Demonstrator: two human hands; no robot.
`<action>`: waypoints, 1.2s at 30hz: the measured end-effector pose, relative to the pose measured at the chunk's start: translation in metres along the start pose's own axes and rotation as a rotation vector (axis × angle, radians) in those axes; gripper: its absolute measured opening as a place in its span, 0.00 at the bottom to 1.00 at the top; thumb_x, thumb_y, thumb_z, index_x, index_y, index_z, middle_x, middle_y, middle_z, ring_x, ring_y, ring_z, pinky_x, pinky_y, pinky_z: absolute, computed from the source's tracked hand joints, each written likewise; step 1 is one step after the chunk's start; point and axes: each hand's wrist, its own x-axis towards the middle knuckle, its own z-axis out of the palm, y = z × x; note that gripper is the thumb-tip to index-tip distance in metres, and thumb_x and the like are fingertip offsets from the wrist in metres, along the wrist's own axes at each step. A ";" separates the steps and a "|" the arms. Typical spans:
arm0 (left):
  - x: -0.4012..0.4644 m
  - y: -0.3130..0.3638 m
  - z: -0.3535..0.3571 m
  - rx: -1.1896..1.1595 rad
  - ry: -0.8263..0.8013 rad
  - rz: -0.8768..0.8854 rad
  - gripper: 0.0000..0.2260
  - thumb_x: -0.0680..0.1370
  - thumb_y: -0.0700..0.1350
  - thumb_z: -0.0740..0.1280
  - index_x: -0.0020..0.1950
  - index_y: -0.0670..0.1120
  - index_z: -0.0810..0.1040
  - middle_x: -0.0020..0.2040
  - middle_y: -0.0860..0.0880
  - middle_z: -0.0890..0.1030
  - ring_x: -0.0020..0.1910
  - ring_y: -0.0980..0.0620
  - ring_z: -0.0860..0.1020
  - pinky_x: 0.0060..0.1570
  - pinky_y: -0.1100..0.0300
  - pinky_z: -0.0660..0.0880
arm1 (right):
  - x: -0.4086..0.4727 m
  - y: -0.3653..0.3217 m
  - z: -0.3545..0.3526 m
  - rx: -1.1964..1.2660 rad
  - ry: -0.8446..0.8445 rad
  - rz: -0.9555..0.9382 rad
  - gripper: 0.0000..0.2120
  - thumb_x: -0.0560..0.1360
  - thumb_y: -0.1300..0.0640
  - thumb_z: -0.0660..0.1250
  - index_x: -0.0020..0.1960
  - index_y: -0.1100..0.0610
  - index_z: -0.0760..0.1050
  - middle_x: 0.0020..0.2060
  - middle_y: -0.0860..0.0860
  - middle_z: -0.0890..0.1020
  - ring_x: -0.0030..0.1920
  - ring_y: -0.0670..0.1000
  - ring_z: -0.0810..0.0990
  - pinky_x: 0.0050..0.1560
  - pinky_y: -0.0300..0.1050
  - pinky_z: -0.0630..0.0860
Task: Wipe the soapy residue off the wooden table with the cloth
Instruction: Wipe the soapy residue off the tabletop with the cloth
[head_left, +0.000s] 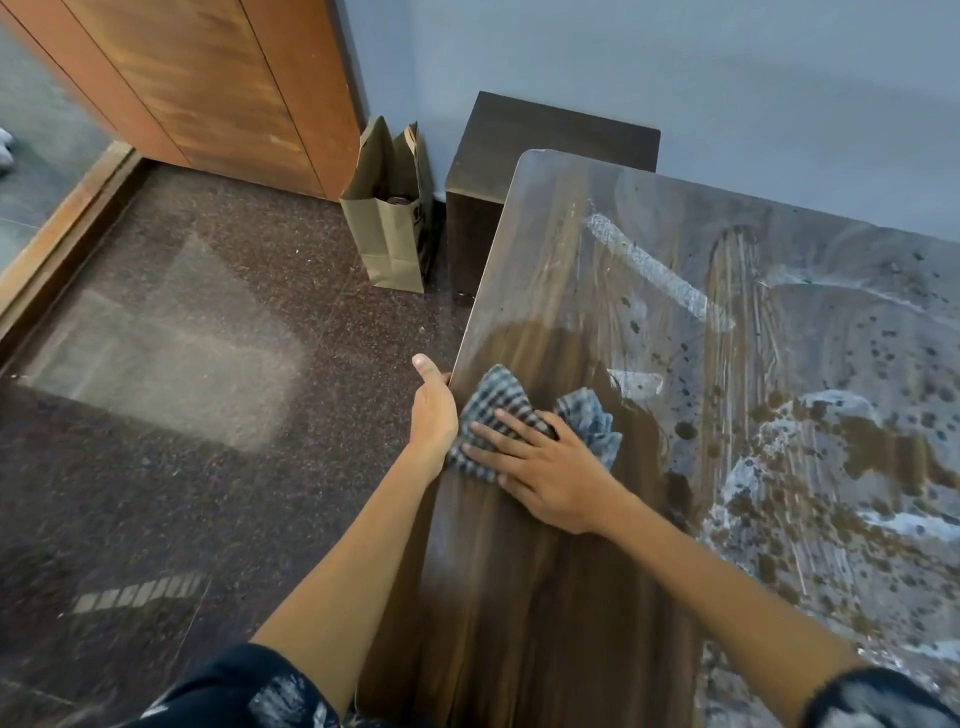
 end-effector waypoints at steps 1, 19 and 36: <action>0.002 0.000 0.000 -0.007 -0.007 0.005 0.43 0.71 0.71 0.35 0.61 0.46 0.77 0.58 0.44 0.80 0.58 0.45 0.76 0.64 0.47 0.68 | -0.003 0.013 -0.002 -0.014 -0.007 -0.024 0.22 0.80 0.45 0.44 0.75 0.40 0.51 0.74 0.40 0.51 0.75 0.47 0.44 0.70 0.53 0.42; 0.027 0.025 0.013 0.065 -0.084 0.063 0.39 0.74 0.68 0.35 0.67 0.49 0.72 0.62 0.46 0.77 0.63 0.47 0.72 0.68 0.48 0.63 | 0.012 0.077 -0.019 -0.009 0.081 0.135 0.24 0.79 0.40 0.38 0.75 0.39 0.47 0.74 0.39 0.49 0.75 0.47 0.45 0.71 0.52 0.44; 0.019 0.009 0.026 0.258 0.111 0.254 0.29 0.79 0.61 0.39 0.73 0.50 0.64 0.70 0.46 0.70 0.70 0.45 0.65 0.68 0.52 0.57 | 0.033 0.071 -0.026 0.025 0.114 0.255 0.25 0.79 0.42 0.37 0.75 0.40 0.49 0.74 0.38 0.49 0.75 0.45 0.46 0.70 0.53 0.47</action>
